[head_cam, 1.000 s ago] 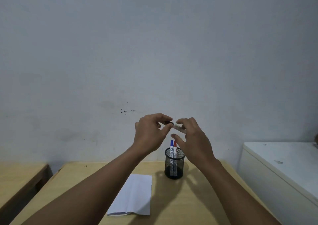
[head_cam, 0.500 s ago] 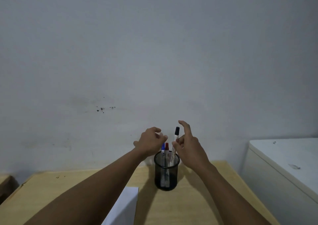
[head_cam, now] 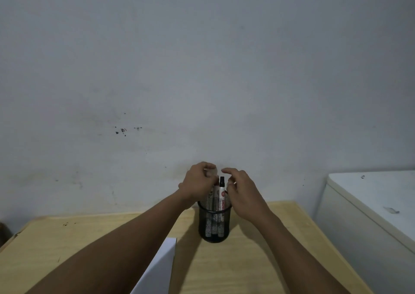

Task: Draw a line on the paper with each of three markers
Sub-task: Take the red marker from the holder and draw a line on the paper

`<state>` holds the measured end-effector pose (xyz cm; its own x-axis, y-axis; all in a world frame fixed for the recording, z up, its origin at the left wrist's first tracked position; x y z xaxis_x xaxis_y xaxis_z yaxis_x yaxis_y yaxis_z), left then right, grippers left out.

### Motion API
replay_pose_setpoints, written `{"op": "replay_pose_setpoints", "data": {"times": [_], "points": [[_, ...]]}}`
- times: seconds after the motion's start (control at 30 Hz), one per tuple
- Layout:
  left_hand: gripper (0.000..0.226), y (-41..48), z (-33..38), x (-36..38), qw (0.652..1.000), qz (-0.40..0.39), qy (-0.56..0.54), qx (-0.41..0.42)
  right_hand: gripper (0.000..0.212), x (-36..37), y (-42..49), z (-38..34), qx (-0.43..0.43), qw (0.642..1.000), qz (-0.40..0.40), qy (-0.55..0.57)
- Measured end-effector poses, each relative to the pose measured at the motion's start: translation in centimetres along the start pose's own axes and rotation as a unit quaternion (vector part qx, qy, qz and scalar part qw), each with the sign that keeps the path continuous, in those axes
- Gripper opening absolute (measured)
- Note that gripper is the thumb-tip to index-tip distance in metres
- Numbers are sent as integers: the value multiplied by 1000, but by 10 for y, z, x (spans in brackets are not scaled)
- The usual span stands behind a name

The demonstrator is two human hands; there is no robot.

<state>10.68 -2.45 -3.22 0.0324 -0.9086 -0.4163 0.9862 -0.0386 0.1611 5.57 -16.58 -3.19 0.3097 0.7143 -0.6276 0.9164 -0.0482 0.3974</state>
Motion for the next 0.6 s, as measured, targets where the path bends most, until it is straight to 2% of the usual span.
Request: {"op": "replay_pose_setpoints", "data": {"times": [0.2, 0.33, 0.47, 0.53, 0.6], "points": [[13, -19, 62, -37, 991, 83, -26, 106, 41, -32, -6, -30, -17, 995, 94, 24], [19, -39, 108, -82, 978, 131, -75, 144, 41, -37, -8, -71, -26, 998, 30, 41], [16, -69, 130, -132, 965, 162, -155, 135, 27, -47, -19, -111, -1, 985, 17, 172], [12, -89, 127, -158, 955, 182, -204, 112, 26, -56, -27, -125, 30, 953, 37, 299], [11, -108, 117, -177, 951, 195, -222, 86, 25, -57, -38, -141, 73, 877, 51, 472]]}}
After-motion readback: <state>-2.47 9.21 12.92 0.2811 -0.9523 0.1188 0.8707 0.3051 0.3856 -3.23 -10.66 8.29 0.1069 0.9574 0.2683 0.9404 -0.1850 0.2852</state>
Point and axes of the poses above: each hand's wrist, its own y-axis towards the middle knuckle, its own x-axis out of the palm, z = x × y, the point moved 6 cm from there along y, towards the middle knuckle, and after that the axes turned 5 degrees about z, right-handed, at the moved point
